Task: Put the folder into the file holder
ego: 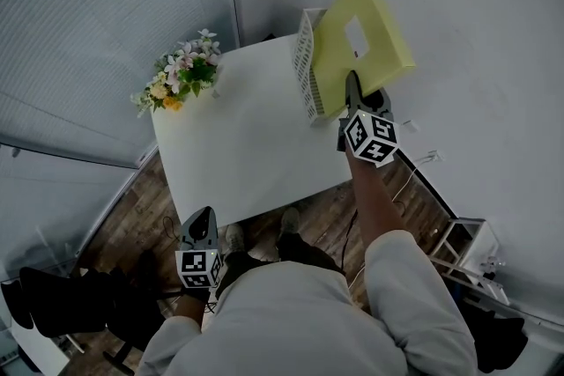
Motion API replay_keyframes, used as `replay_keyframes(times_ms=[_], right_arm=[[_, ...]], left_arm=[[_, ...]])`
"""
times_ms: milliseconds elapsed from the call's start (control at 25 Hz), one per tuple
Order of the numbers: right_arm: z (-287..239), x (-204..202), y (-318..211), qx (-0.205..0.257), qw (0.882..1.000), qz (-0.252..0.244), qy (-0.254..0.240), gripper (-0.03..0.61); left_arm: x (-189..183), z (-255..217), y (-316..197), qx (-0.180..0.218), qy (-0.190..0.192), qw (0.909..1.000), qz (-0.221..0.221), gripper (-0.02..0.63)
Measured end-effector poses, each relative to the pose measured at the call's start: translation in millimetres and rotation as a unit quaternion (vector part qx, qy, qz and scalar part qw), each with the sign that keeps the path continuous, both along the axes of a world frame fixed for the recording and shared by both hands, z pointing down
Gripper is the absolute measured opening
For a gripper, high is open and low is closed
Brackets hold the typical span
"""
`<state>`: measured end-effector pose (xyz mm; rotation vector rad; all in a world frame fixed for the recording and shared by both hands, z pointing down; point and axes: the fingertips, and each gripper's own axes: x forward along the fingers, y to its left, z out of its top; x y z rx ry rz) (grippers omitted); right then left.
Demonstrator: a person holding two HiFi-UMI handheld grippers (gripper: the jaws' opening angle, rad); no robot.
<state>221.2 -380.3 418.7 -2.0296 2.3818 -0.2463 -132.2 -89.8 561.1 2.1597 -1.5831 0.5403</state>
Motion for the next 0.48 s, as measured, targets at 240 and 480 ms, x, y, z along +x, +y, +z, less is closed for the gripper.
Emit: replay_keyframes(times_ms=[240, 480], right_arm=[[26.3, -9.4, -18.0, 0.000, 1.000, 0.003, 0.017, 0.163], [54.8, -14.7, -28.4, 0.003, 0.999, 0.006, 0.036, 0.164]], left_arm=[[1.3, 12.0, -3.9, -0.020, -0.001, 0.9998, -0.006, 0.008], [1.6, 27.2, -2.7, -0.045, -0.005, 0.9989, -0.012, 0.008]])
